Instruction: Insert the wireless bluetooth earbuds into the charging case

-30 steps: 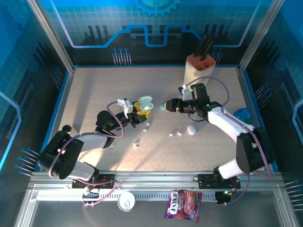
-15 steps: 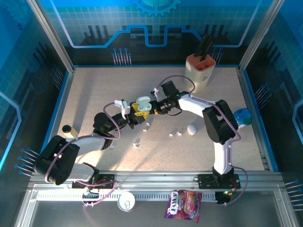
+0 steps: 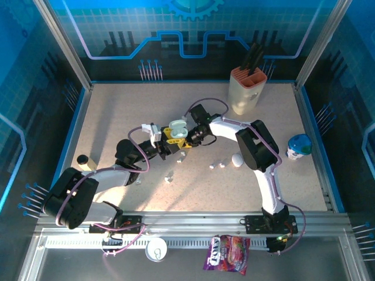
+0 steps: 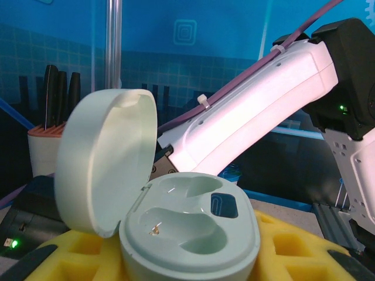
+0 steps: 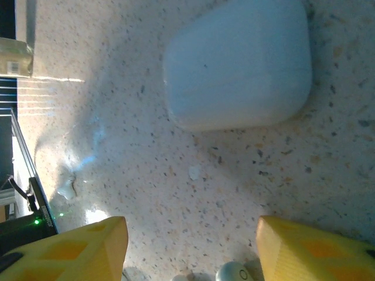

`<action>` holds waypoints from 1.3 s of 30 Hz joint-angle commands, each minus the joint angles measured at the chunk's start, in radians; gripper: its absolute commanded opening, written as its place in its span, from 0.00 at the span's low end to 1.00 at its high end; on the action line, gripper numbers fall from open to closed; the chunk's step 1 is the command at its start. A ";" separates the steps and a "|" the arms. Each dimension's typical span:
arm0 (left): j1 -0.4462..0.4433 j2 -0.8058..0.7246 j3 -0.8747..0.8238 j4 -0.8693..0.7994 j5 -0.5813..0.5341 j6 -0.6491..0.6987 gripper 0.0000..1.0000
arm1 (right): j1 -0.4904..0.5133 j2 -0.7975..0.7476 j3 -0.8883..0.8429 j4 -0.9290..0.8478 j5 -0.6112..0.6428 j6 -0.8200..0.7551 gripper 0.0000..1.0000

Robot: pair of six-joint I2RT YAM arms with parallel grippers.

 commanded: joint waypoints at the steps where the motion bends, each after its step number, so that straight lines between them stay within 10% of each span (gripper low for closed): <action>1: 0.008 0.003 -0.016 0.034 0.015 -0.010 0.22 | 0.009 0.015 -0.002 -0.034 -0.034 -0.021 0.60; 39: 0.008 0.011 -0.024 0.033 0.019 0.006 0.23 | 0.031 -0.077 -0.126 -0.026 -0.041 -0.035 0.40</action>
